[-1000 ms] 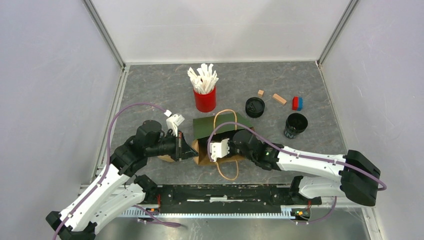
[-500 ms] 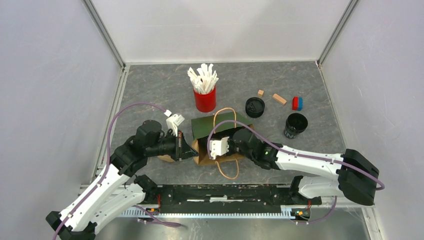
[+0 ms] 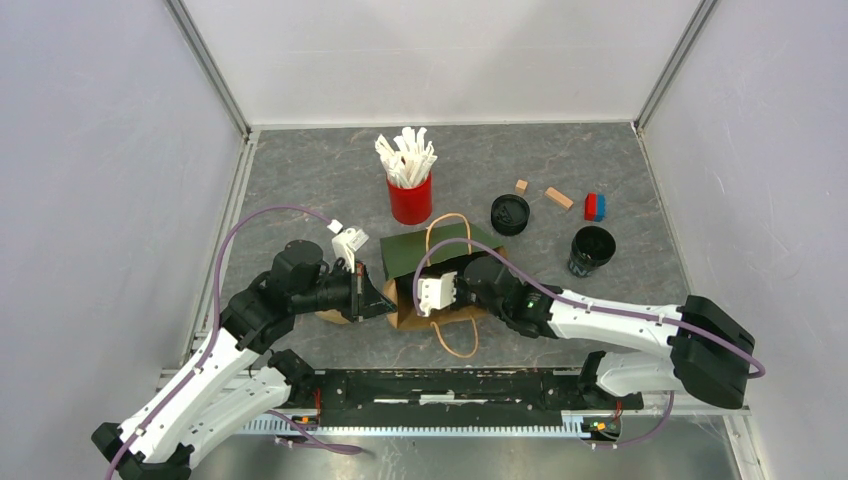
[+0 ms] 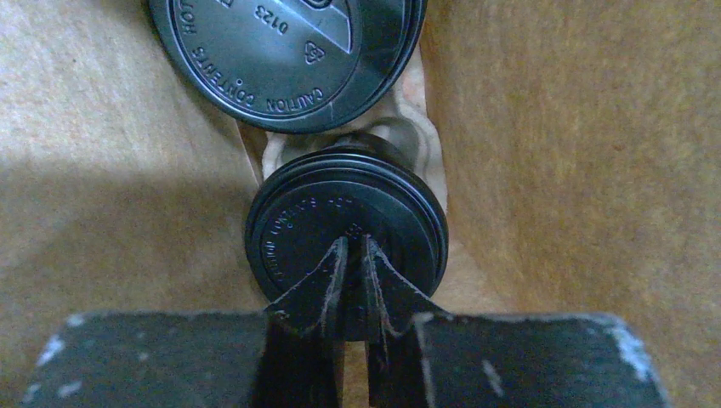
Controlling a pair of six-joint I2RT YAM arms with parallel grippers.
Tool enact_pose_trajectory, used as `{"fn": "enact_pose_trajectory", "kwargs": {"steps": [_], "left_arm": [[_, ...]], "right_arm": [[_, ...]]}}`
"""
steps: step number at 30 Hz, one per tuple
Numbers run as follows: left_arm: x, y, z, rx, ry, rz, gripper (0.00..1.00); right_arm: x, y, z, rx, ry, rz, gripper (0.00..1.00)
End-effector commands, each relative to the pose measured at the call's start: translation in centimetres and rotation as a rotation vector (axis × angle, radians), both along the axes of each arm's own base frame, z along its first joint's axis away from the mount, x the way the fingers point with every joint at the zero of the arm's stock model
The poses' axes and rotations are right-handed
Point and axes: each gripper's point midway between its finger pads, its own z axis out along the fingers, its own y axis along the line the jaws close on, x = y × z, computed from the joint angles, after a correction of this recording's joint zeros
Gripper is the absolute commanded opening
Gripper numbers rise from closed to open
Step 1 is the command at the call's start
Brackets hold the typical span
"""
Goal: Pack the takeout coffee
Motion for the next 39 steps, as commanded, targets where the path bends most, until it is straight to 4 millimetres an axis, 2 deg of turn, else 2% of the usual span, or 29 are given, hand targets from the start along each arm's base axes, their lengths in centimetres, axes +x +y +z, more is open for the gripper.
{"fn": "enact_pose_trajectory", "kwargs": {"steps": [1,11,22,27,39], "left_arm": [[-0.4,-0.5,1.0,-0.048,0.006,-0.019,0.02],[-0.2,-0.7,1.1,-0.046,0.009,-0.020,0.02],[-0.1,-0.8,1.6,-0.049,0.010,-0.022,0.02],[0.0,-1.0,2.0,-0.054,0.011,-0.023,0.02],[0.4,-1.5,3.3,-0.070,0.044,-0.007,0.02]], "right_arm": [[0.5,0.2,1.5,0.034,0.010,-0.025,0.15],[-1.1,-0.5,2.5,0.052,0.058,0.012,0.16],[-2.4,0.5,5.8,0.145,0.107,0.057,0.18],[-3.2,0.6,6.6,0.171,0.139,0.078,0.18],[-5.7,0.8,11.9,0.327,0.176,0.164,0.20]]}}
